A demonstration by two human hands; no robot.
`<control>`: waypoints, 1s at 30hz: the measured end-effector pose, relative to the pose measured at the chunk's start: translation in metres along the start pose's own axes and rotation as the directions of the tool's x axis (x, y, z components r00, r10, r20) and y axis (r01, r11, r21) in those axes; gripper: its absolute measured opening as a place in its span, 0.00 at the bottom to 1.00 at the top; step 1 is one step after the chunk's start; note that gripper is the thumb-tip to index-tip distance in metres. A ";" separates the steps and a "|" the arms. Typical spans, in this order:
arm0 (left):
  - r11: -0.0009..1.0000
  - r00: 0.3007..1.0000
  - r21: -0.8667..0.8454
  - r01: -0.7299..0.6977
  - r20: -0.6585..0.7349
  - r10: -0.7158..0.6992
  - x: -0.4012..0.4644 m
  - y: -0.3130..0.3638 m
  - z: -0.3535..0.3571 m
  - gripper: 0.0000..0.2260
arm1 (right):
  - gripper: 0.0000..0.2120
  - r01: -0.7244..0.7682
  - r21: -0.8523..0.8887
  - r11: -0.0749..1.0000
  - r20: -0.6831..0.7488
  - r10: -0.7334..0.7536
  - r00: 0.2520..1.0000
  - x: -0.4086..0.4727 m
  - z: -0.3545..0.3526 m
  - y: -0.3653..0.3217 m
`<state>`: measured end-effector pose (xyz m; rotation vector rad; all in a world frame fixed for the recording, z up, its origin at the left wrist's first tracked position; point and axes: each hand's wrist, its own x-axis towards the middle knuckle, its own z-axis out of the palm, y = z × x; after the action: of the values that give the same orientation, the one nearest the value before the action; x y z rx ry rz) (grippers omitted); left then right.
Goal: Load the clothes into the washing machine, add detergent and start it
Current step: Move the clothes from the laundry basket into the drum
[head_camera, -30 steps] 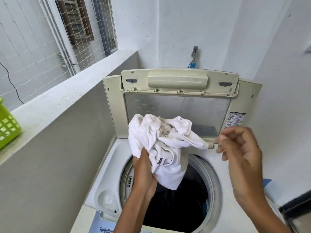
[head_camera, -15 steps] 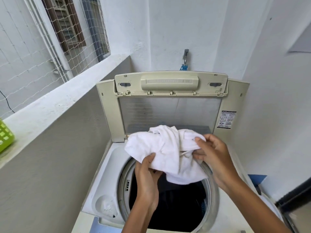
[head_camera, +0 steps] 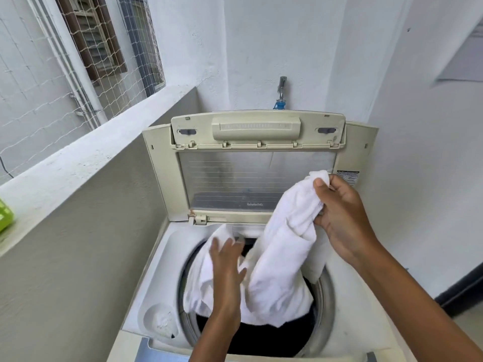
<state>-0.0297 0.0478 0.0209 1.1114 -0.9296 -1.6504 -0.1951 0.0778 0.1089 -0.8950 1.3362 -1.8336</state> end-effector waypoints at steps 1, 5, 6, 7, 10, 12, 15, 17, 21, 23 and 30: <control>0.998 0.986 0.035 -0.045 0.159 0.039 -0.005 0.005 0.003 0.33 | 0.07 0.002 0.006 1.000 -0.002 -0.002 1.000 0.000 0.003 0.001; 0.932 0.786 0.169 -0.320 0.596 0.162 -0.021 0.006 0.015 0.35 | 0.06 0.019 0.064 0.998 0.001 -0.019 1.000 0.001 0.013 0.004; 0.893 0.791 0.233 -0.385 0.582 0.189 -0.021 0.001 0.016 0.33 | 0.06 0.024 0.064 0.998 0.006 -0.024 1.000 0.001 0.015 0.004; 0.848 0.818 0.304 -0.435 0.528 0.230 -0.017 -0.004 0.016 0.29 | 0.06 0.030 0.062 0.998 0.017 -0.031 0.999 0.000 0.016 0.003; 0.743 0.871 0.459 -0.486 0.319 0.373 -0.001 -0.011 0.007 0.07 | 0.07 0.056 0.060 0.997 0.042 -0.059 0.997 -0.005 0.017 -0.005; 0.758 0.869 0.425 -0.494 0.212 0.448 0.008 -0.004 0.000 0.07 | 0.07 0.085 -0.008 0.996 0.044 -0.085 0.995 -0.006 0.014 -0.014; 0.784 0.827 0.282 -0.553 0.066 0.559 0.015 0.030 -0.002 0.11 | 0.12 0.201 -0.375 0.905 0.034 -0.203 0.979 -0.003 0.002 -0.018; 0.716 0.749 0.275 -0.642 0.025 0.662 0.018 0.058 0.000 0.10 | 0.20 0.289 -0.691 0.663 0.038 -0.366 0.930 0.000 -0.006 -0.015; 0.621 0.653 0.252 -0.742 0.065 0.754 0.021 0.097 0.005 0.12 | 0.43 0.269 -0.925 0.267 0.157 -0.375 0.914 0.006 -0.015 -0.005; 0.594 0.634 0.241 -0.768 0.149 0.759 0.021 0.106 0.009 0.12 | 0.52 0.207 -0.909 0.363 0.184 -0.095 0.978 0.011 -0.016 0.016; 0.579 0.611 0.195 -0.792 0.234 0.756 0.024 0.111 0.011 0.08 | 0.35 0.143 -0.777 0.613 0.488 0.444 0.751 -0.019 0.008 0.118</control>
<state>-0.0145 -0.0070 0.1201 0.5936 -1.5097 -0.8537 -0.1627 0.0622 -0.0051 -1.6071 1.6503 -0.5533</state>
